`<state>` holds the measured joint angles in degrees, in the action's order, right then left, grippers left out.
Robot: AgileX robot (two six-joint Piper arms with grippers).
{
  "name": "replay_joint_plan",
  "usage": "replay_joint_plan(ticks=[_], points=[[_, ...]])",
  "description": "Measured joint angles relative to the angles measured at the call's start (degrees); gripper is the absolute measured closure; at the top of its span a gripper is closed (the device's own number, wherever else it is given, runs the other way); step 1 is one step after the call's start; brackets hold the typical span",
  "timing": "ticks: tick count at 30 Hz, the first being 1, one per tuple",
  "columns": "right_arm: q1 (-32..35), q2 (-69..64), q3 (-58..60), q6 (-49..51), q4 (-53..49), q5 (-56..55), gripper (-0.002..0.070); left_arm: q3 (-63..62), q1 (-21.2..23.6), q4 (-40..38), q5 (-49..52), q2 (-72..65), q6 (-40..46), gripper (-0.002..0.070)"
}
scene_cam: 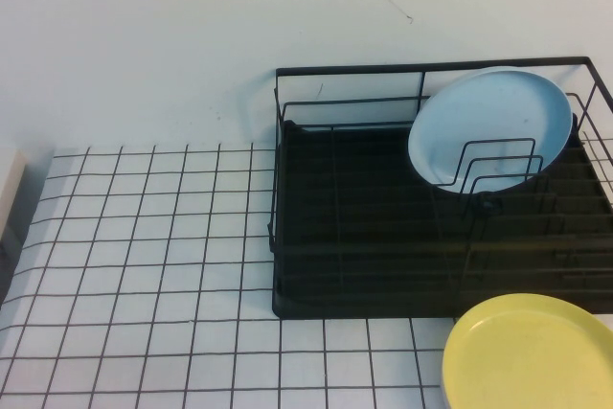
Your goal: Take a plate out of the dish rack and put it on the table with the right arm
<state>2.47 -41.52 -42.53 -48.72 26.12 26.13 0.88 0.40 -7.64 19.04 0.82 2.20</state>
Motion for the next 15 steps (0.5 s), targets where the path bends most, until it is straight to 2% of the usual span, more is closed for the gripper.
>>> replay_joint_plan(ticks=[7, 15], points=[[0.00, 7.86, 11.18, -0.23, 0.13, 0.98, 0.0678, 0.00, 0.00, 0.00, 0.00, 0.00, 0.00, 0.0678], [0.00, 9.71, 12.86, -0.10, 1.63, 8.36, 0.0678, 0.00, 0.00, 0.00, 0.00, 0.00, 0.00, 0.0678]])
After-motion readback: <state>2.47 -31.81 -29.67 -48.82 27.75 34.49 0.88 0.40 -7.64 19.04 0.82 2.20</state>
